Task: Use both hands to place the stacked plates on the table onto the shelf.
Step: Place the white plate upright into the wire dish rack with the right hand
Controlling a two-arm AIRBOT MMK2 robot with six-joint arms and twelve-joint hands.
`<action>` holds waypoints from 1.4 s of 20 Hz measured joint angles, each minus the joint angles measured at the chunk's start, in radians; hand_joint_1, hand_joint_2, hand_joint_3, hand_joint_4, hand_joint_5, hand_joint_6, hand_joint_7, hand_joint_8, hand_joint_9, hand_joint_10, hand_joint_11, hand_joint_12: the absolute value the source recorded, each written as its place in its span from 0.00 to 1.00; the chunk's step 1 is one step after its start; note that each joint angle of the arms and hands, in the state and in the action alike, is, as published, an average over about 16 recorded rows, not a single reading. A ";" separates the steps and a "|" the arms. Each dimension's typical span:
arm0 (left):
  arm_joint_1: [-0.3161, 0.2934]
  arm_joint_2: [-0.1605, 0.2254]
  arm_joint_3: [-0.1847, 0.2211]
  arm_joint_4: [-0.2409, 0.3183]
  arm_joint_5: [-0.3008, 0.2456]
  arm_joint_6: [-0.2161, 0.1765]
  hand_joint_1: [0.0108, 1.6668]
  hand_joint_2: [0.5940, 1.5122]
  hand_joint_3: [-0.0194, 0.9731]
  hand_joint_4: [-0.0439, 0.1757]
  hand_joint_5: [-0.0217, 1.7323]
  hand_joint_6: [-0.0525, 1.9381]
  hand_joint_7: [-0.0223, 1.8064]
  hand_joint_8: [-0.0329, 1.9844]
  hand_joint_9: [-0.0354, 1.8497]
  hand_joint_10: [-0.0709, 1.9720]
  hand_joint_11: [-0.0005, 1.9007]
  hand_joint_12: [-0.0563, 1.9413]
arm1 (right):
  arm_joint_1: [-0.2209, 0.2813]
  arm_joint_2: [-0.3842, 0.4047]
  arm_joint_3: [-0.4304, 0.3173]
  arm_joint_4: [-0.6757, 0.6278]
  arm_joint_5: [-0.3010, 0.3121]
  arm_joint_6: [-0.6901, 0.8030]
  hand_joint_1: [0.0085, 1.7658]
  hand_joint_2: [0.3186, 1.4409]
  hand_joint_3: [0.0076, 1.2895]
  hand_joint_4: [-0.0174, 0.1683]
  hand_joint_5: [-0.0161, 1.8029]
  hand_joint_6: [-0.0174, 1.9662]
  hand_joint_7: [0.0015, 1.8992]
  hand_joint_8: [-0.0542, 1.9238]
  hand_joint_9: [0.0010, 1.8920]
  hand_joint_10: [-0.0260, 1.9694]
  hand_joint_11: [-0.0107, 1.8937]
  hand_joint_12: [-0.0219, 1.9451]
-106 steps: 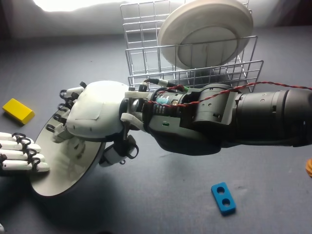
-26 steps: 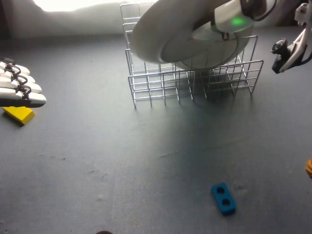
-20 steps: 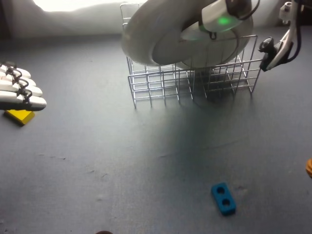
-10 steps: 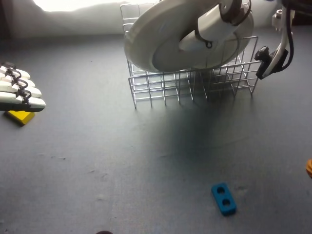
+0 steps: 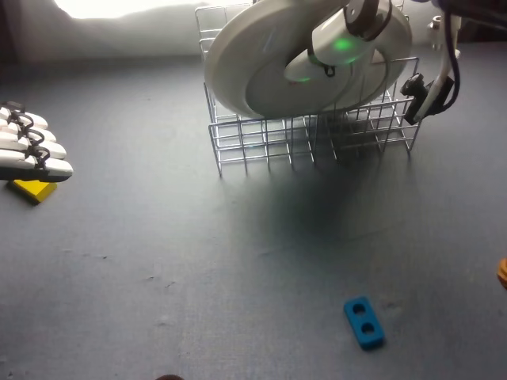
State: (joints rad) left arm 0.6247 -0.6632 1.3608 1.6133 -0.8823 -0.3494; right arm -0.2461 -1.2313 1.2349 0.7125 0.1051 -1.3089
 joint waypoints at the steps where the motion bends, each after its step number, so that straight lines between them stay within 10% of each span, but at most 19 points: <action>1: -0.001 -0.001 0.000 0.001 0.000 0.000 0.00 0.45 0.04 0.20 0.02 0.03 0.02 0.02 0.03 0.04 0.01 0.03 | -0.003 -0.004 0.007 0.000 0.000 -0.001 0.77 0.57 0.01 0.06 0.55 0.42 0.60 0.39 0.55 0.50 0.40 0.59; 15: -0.012 -0.007 0.011 0.007 -0.010 0.000 0.00 0.45 0.04 0.20 0.02 0.03 0.02 0.02 0.03 0.04 0.01 0.03 | -0.044 -0.024 0.043 0.001 0.015 -0.010 0.75 0.57 0.01 0.08 0.54 0.47 0.60 0.42 0.60 0.30 0.38 0.62; 28: -0.013 -0.008 0.017 0.007 -0.019 -0.007 0.00 0.45 0.04 0.20 0.02 0.03 0.02 0.02 0.03 0.04 0.01 0.03 | -0.074 -0.015 0.043 0.001 0.036 -0.012 0.66 0.62 0.01 0.08 0.53 0.32 0.58 0.12 0.57 0.10 0.34 0.60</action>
State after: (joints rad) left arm 0.6117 -0.6714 1.3777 1.6199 -0.9015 -0.3567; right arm -0.3205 -1.2468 1.2781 0.7133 0.1407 -1.3207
